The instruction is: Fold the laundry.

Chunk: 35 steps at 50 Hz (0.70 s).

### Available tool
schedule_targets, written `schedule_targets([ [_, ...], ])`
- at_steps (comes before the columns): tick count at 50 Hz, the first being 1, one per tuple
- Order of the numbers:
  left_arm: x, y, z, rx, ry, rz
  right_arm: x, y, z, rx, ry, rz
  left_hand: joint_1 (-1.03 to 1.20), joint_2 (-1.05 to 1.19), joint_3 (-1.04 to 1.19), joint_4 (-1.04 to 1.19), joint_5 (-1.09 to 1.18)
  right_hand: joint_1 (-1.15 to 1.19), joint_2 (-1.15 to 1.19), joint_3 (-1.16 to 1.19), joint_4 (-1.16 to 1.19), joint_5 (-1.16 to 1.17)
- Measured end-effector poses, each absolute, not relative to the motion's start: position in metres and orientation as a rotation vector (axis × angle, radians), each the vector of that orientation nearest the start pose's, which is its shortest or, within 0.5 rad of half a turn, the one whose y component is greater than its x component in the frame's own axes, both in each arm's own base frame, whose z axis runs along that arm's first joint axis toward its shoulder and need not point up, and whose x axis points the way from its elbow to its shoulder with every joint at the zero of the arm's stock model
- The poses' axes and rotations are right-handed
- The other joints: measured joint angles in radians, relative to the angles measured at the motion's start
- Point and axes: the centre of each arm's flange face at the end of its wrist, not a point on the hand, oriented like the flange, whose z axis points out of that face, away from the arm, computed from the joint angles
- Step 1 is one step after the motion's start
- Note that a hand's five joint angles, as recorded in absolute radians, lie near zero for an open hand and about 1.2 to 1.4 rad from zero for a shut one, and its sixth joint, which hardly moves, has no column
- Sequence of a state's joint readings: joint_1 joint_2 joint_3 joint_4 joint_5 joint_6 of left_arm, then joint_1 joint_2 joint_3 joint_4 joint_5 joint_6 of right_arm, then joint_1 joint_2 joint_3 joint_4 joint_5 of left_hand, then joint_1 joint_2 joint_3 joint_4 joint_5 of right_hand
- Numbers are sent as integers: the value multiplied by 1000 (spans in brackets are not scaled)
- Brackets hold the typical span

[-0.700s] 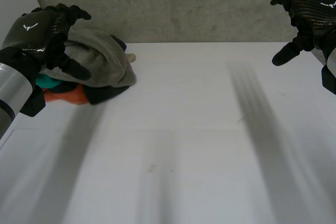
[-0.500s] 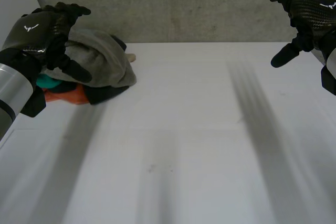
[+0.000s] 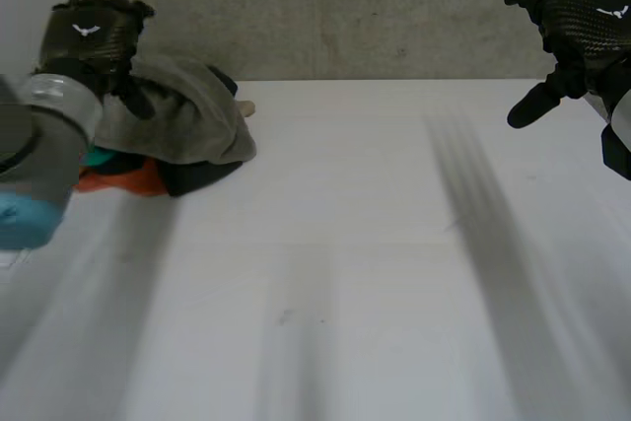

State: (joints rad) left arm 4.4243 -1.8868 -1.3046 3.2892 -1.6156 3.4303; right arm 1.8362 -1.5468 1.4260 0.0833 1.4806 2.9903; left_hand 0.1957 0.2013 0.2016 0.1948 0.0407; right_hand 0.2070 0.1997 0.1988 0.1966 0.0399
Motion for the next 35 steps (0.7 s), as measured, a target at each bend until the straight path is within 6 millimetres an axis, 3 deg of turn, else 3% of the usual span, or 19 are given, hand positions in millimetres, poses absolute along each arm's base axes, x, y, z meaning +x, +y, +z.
schedule_targets([
  [8, -218, -426, 231, 712, 1835, -2017, 218, -268, 333, -537, 2039, -2130, 0, 0, 0, 0, -1, 0, 0, 0, 0, 0],
  [10, -216, -433, 225, 718, 1821, -2000, 218, -268, 332, -538, 2041, -2127, 0, 0, 0, 0, -1, 0, 0, 0, 0, 0],
  [12, -210, -456, 202, 726, 1770, -1957, 218, -268, 330, -540, 2047, -2121, 3, 1, 1, 2, 0, 0, 0, 0, 0, 0],
  [16, -206, -477, 180, 730, 1701, -1931, 218, -269, 328, -543, 2055, -2113, 91, 79, 69, 78, 61, 0, 0, 0, 0, 0],
  [17, -206, -480, 176, 733, 1683, -1926, 218, -269, 326, -544, 2059, -2110, 260, 239, 222, 232, 212, 0, 0, 0, 0, 0],
  [18, -206, -482, 174, 736, 1669, -1922, 218, -270, 326, -545, 2062, -2108, 260, 239, 222, 232, 212, 0, 0, 0, 0, 0],
  [19, -206, -484, 172, 741, 1647, -1919, 219, -270, 324, -546, 2066, -2104, 625, 576, 574, 587, 551, 0, 0, 0, 0, 0],
  [20, -207, -485, 171, 745, 1634, -1917, 219, -271, 324, -546, 2067, -2103, 685, 638, 636, 650, 610, 0, 0, 0, 0, 0],
  [21, -208, -486, 170, 750, 1618, -1916, 219, -272, 322, -547, 2072, -2100, 874, 863, 845, 864, 820, 0, 0, 0, 0, 0],
  [22, -209, -486, 171, 752, 1610, -1917, 219, -272, 322, -548, 2074, -2099, 895, 884, 868, 886, 842, 0, 0, 0, 0, 0],
  [25, -221, -480, 184, 751, 1574, -1954, 218, -274, 320, -551, 2082, -2097, 939, 979, 971, 993, 928, 0, 0, 0, 0, 0],
  [29, -244, -453, 235, 697, 1535, -2109, 217, -276, 320, -557, 2087, -2103, 939, 988, 982, 1005, 931, 0, 0, 0, 0, 0],
  [31, -254, -435, 263, 661, 1525, -2201, 217, -276, 320, -560, 2087, -2108, 939, 988, 982, 1005, 931, 0, 0, 0, 0, 0],
  [32, -263, -415, 289, 624, 1520, -2302, 217, -277, 321, -562, 2087, -2111, 939, 988, 982, 1005, 931, 0, 0, 0, 0, 0],
  [35, -277, -375, 329, 575, 1533, -2483, 216, -277, 322, -562, 2084, -2117, 939, 989, 982, 1005, 931, 0, 0, 0, 0, 0],
])
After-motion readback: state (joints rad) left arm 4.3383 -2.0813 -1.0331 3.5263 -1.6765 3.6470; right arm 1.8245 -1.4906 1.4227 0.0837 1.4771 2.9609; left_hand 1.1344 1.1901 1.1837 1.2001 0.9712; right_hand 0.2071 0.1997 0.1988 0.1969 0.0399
